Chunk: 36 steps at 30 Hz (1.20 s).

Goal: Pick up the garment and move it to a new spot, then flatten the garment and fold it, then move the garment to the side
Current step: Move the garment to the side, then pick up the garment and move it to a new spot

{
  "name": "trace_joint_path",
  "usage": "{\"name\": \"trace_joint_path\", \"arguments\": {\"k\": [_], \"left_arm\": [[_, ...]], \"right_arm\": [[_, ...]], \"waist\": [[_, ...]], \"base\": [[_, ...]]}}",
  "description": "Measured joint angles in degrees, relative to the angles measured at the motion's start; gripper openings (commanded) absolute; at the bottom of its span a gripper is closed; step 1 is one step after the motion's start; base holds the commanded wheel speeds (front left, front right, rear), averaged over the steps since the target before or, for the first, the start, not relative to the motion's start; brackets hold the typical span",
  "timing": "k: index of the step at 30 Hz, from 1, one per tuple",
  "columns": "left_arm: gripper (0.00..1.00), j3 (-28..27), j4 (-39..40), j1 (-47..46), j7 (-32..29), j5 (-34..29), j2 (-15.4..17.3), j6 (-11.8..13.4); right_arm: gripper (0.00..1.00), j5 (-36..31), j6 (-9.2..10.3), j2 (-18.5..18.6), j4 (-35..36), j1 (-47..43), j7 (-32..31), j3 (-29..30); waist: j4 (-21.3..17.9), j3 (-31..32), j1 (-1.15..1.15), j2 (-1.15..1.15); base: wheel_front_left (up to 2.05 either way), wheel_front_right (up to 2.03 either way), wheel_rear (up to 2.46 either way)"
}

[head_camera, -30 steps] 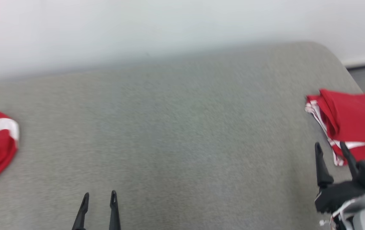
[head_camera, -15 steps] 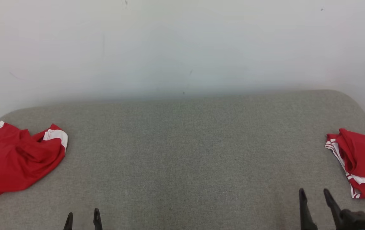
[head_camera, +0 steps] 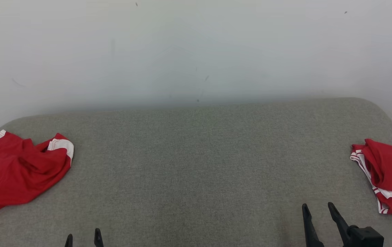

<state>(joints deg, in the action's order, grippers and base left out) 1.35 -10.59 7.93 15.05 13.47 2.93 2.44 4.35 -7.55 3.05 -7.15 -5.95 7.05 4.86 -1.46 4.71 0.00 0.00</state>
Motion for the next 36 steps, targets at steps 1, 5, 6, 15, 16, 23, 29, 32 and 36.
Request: {"name": "trace_joint_path", "arguments": {"k": [1, 5, 6, 15, 16, 23, 29, 32, 36], "left_arm": [[1.0, 0.05, -0.05, -0.01, 0.0, 0.01, 0.0, -0.01], [1.0, 0.05, -0.08, -0.01, 0.0, 0.0, 0.0, 0.08], [1.0, 0.1, -0.03, -0.01, 0.0, -0.01, 0.0, 0.07], [1.0, -0.45, 1.08, -0.24, 0.0, 0.3, -0.03, -2.67], [1.0, -0.77, 1.1, -0.2, -0.01, 0.13, -0.04, -3.0], [1.0, -3.32, 0.88, 0.12, -0.01, -2.92, 0.0, -3.46], [1.0, -5.77, 1.43, 0.32, -0.01, -4.25, -0.03, -3.38], [1.0, -7.14, 1.81, 0.36, 0.0, -4.74, 0.0, -3.22], [1.0, -8.44, 2.42, 0.44, -0.01, -5.27, -0.01, -2.88]], "right_arm": [[1.0, 0.0, 0.0, 0.0, 0.02, -0.03, 0.0, -0.04], [1.0, 0.03, -0.01, -0.04, 0.08, -0.21, 0.01, 0.02], [1.0, 0.11, 0.0, -0.05, 0.12, -0.24, 0.01, 0.02], [1.0, 1.54, 0.0, -0.07, 0.09, -1.02, 0.03, -1.02], [1.0, 1.71, 0.0, -0.07, -0.03, -1.07, 0.03, -1.32], [1.0, 3.26, 0.0, -0.08, -1.05, -1.37, 0.26, -3.24], [1.0, 4.36, 0.0, -0.1, -2.13, -1.21, 1.1, -4.9], [1.0, 5.26, 0.0, -0.08, -2.72, -0.96, 1.33, -6.2], [1.0, 5.82, 0.0, -0.09, -3.61, -0.61, 1.57, -8.09]], "waist": [[0.2, -0.02, 0.0, 0.0], [1.0, -0.02, 0.0, 0.0], [1.21, -0.03, 0.0, 0.0], [4.79, -0.18, 0.0, 0.0], [5.41, -0.21, 0.0, 0.0], [11.04, -0.4, 0.0, 0.0], [17.15, -0.57, 0.0, 0.0], [20.34, -0.66, 0.0, 0.0], [24.5, -0.79, 0.0, 0.01]], "base": [[0.0, 0.0, 0.0], [0.0, 0.0, 0.0], [0.0, 0.0, 0.0], [0.0, 0.0, 0.0], [0.0, 0.0, 0.0], [0.0, 0.0, 0.0], [0.0, 0.0, 0.0], [0.0, 0.0, 0.0], [0.0, 0.0, 0.0]]}}
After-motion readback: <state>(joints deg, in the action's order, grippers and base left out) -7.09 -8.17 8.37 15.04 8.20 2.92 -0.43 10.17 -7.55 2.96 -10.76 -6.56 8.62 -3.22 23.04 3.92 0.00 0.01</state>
